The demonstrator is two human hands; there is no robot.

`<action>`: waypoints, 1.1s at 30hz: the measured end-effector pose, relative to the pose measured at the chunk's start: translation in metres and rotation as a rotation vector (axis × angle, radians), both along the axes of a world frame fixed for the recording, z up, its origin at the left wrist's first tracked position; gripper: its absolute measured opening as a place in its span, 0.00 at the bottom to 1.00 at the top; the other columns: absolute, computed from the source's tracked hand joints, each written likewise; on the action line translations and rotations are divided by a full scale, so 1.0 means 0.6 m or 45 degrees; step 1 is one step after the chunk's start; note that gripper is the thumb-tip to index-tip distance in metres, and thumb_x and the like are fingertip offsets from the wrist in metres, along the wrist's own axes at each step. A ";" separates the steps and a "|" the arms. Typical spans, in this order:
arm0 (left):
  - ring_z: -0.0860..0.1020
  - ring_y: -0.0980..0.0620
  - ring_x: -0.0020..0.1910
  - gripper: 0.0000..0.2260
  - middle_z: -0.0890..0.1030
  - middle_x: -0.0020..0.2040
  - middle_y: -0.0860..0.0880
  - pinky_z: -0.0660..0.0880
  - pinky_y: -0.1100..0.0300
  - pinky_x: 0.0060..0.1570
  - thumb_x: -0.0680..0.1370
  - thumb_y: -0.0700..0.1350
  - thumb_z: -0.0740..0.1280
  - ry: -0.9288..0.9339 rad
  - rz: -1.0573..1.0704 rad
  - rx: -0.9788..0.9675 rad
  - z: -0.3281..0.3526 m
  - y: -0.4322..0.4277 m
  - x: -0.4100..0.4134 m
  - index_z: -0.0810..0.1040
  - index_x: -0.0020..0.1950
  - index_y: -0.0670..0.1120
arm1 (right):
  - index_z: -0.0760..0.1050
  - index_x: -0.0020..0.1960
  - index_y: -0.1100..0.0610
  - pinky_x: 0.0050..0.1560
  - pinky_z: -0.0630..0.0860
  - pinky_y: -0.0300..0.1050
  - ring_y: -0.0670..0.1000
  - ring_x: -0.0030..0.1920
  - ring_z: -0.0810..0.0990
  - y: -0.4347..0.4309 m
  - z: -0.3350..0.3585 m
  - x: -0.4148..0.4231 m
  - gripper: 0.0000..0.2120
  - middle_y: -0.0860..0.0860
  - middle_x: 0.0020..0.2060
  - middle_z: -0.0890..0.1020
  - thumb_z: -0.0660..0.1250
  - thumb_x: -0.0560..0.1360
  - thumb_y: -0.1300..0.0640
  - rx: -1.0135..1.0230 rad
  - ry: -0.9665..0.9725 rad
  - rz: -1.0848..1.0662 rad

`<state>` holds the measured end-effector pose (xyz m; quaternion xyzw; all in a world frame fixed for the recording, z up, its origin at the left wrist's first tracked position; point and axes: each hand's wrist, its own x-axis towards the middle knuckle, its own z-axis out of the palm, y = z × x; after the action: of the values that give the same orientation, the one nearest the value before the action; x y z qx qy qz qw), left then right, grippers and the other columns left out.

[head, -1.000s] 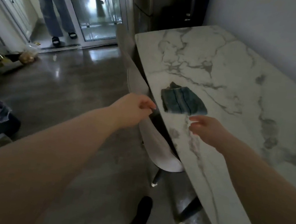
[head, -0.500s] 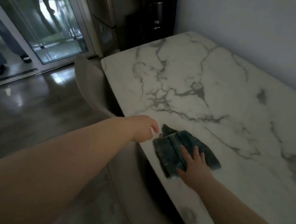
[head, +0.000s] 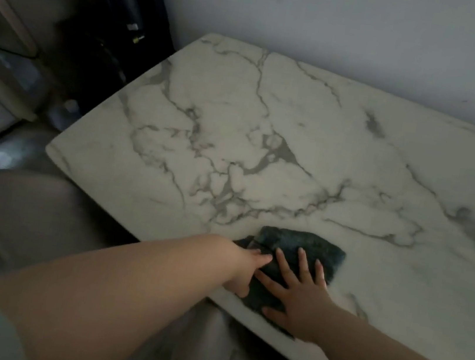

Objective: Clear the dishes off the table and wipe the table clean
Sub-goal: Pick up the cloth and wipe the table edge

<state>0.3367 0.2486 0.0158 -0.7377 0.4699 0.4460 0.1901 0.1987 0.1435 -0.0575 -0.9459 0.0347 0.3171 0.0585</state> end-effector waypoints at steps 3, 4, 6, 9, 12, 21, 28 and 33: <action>0.61 0.44 0.75 0.31 0.55 0.79 0.48 0.63 0.51 0.70 0.80 0.45 0.61 -0.073 -0.027 -0.025 -0.003 0.032 0.066 0.49 0.79 0.53 | 0.27 0.69 0.30 0.68 0.31 0.71 0.65 0.70 0.23 0.043 -0.006 0.081 0.32 0.47 0.72 0.26 0.45 0.75 0.29 0.005 -0.031 0.068; 0.65 0.44 0.72 0.28 0.61 0.77 0.47 0.67 0.52 0.66 0.80 0.45 0.60 -0.100 -0.014 -0.058 -0.003 0.043 0.092 0.54 0.78 0.53 | 0.31 0.71 0.31 0.68 0.31 0.71 0.65 0.70 0.24 0.058 -0.007 0.111 0.32 0.47 0.74 0.27 0.47 0.76 0.31 0.008 -0.035 0.092; 0.72 0.44 0.65 0.24 0.69 0.71 0.46 0.72 0.54 0.58 0.79 0.44 0.62 -0.188 0.041 -0.138 -0.006 0.063 0.138 0.64 0.75 0.53 | 0.35 0.73 0.31 0.68 0.31 0.71 0.66 0.71 0.25 0.083 -0.008 0.166 0.31 0.48 0.75 0.29 0.48 0.77 0.31 0.006 -0.025 0.161; 0.75 0.45 0.60 0.22 0.69 0.66 0.47 0.73 0.52 0.57 0.76 0.45 0.66 -0.331 0.084 -0.215 -0.015 0.095 0.197 0.68 0.70 0.51 | 0.34 0.73 0.31 0.69 0.32 0.72 0.66 0.72 0.26 0.114 -0.012 0.228 0.31 0.47 0.75 0.29 0.47 0.76 0.30 0.003 -0.014 0.222; 0.75 0.45 0.59 0.22 0.68 0.64 0.47 0.73 0.52 0.54 0.74 0.50 0.69 -0.357 0.034 -0.229 -0.024 0.107 0.222 0.68 0.66 0.50 | 0.35 0.74 0.32 0.70 0.34 0.70 0.63 0.74 0.28 0.119 -0.017 0.245 0.31 0.46 0.76 0.30 0.47 0.77 0.31 -0.018 -0.051 0.213; 0.74 0.44 0.58 0.19 0.71 0.60 0.46 0.72 0.54 0.51 0.72 0.52 0.69 -0.204 -0.082 -0.362 -0.041 0.025 0.135 0.70 0.61 0.51 | 0.43 0.77 0.37 0.75 0.44 0.59 0.57 0.78 0.40 0.035 -0.001 0.109 0.28 0.43 0.78 0.42 0.53 0.82 0.47 0.106 -0.175 0.030; 0.71 0.45 0.65 0.30 0.70 0.68 0.45 0.70 0.54 0.62 0.78 0.50 0.65 -0.013 0.198 -0.494 -0.065 -0.044 0.005 0.56 0.77 0.52 | 0.69 0.71 0.41 0.77 0.50 0.50 0.45 0.77 0.53 -0.055 0.053 -0.063 0.27 0.41 0.76 0.60 0.61 0.73 0.57 0.403 -0.133 -0.334; 0.67 0.43 0.63 0.20 0.67 0.64 0.44 0.66 0.53 0.59 0.77 0.50 0.65 -0.424 0.132 -0.469 -0.060 -0.081 -0.049 0.66 0.67 0.50 | 0.65 0.73 0.46 0.66 0.70 0.48 0.53 0.66 0.71 -0.085 0.049 -0.059 0.26 0.49 0.68 0.70 0.64 0.76 0.54 0.255 -0.591 -1.189</action>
<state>0.3073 0.2002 -0.0205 -0.8463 0.4670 0.2344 0.1041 0.1634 0.0928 -0.0280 -0.8648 0.4081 0.0415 0.2896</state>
